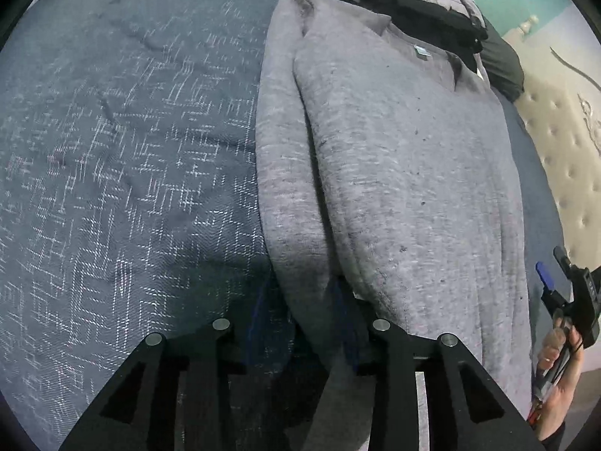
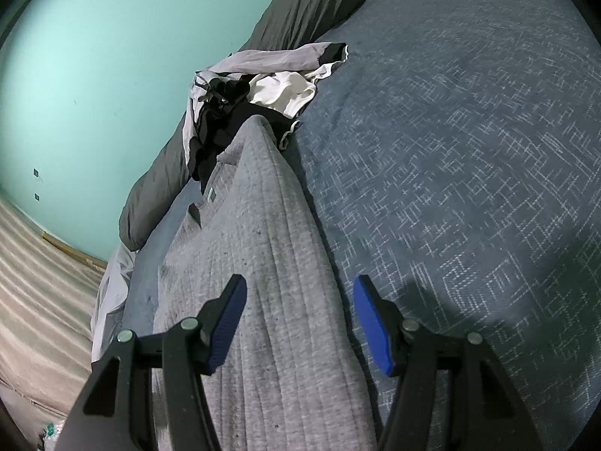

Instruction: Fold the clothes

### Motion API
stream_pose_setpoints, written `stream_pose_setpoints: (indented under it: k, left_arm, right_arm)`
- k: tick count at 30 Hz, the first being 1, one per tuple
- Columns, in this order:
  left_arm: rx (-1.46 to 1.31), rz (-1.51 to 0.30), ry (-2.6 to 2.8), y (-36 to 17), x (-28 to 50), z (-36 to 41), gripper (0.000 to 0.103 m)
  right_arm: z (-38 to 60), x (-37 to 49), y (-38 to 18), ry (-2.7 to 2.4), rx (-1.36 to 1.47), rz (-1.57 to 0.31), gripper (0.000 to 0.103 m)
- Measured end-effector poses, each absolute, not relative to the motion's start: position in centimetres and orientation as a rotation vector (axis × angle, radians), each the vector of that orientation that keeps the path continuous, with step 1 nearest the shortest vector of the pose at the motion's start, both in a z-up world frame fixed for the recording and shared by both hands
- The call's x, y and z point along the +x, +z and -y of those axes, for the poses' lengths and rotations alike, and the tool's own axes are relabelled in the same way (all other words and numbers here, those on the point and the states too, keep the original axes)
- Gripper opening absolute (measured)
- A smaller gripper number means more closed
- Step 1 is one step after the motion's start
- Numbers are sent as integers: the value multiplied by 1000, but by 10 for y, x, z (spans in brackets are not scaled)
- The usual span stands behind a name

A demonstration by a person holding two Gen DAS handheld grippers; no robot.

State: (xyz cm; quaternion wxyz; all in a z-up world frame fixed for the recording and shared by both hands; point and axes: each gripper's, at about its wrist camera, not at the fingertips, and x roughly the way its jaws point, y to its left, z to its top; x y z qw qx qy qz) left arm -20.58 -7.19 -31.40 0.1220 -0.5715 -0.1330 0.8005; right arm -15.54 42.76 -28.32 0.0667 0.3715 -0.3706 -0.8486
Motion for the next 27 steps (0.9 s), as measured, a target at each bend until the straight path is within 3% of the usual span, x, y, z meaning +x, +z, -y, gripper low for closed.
stream_pose_setpoints:
  k: [2, 4, 13, 21, 27]
  left_arm:
    - [-1653, 330, 2342, -310, -203, 66, 14]
    - [-1629, 287, 2354, -304, -203, 60, 6]
    - [-1537, 201, 2441, -255, -216, 66, 5]
    - [-1516, 161, 2639, -203, -220, 137, 5]
    - [-1519, 19, 2826, -165, -239, 176, 5]
  right_arm:
    - [-427, -155, -283, -2559, 1120, 1117, 60]
    - [-427, -155, -284, -2555, 1121, 1122, 60]
    - [-432, -151, -279, -2570, 1078, 1152, 60]
    - [-432, -150, -278, -2572, 1068, 1159, 60]
    - [-428, -150, -277, -2580, 1069, 1138, 60]
